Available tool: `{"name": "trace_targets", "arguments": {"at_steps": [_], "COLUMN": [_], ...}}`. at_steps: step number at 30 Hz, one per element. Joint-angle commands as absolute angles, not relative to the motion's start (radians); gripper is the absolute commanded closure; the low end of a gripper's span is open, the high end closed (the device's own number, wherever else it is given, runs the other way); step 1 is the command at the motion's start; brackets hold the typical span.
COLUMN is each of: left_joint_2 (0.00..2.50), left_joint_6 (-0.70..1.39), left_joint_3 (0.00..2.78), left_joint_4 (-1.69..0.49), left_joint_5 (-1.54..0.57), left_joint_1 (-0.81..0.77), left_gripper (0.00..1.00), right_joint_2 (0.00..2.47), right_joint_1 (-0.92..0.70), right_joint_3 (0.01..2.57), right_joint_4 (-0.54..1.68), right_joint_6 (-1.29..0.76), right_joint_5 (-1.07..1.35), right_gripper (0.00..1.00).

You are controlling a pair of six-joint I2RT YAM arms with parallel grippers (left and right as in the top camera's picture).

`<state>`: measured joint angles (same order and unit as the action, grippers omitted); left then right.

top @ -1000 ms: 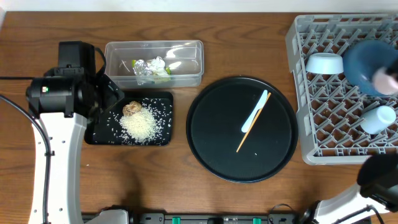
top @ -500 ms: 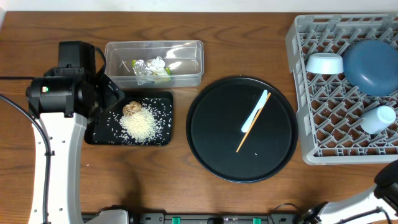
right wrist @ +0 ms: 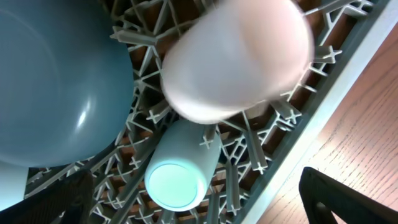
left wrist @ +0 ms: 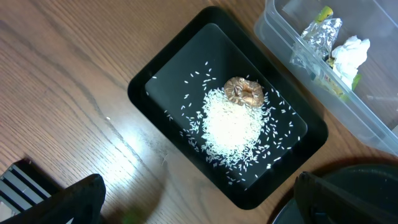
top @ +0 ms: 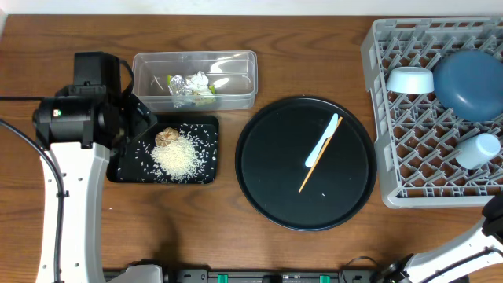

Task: Sort waste into correct bins and load items into the dishwasher rack
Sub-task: 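Release the pink cup and move the right gripper to the chopstick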

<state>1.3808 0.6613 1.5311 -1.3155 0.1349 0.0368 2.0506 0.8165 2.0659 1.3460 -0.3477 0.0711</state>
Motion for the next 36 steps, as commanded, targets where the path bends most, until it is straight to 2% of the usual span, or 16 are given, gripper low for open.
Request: {"name": "trace_targets", "arguments": {"at_steps": [1, 12, 18, 25, 32, 34, 36], "left_joint_2": [1.386, 1.386, 1.386, 1.386, 1.386, 1.386, 1.386], "left_joint_6": [0.667, 0.667, 0.667, 0.668, 0.667, 0.667, 0.667], "left_joint_3": [1.535, 1.535, 1.535, 1.535, 1.535, 1.535, 1.535], "left_joint_4": [-1.319, -1.319, -1.320, -1.323, -1.338, -1.346, -1.352], "left_joint_5": [0.151, 0.151, 0.151, 0.150, 0.150, 0.150, 0.150], "left_joint_1": [0.041, 0.041, 0.041, 0.041, 0.041, 0.041, 0.041], "left_gripper": [0.02, 0.02, 0.02, 0.02, 0.02, 0.02, 0.02], "right_joint_2": [2.040, 1.947, 1.834, 1.681, 1.702, 1.720, 1.742], "right_joint_1": [0.827, 0.791, 0.697, 0.412, 0.079, 0.001, -0.070], "right_joint_3": [2.067, 2.067, 2.068, 2.067, 2.054, 2.036, 2.002], "right_joint_4": [1.354, 1.388, 1.419, 1.454, 1.519, 1.519, 1.518], "right_joint_6": [-0.344, -0.343, -0.344, -0.252, -0.247, -0.286, -0.417], "right_joint_5": [0.083, 0.242, 0.334, 0.326, 0.232, 0.173, 0.058], "right_gripper": [0.01, 0.01, 0.02, 0.01, 0.01, 0.02, 0.01]}}
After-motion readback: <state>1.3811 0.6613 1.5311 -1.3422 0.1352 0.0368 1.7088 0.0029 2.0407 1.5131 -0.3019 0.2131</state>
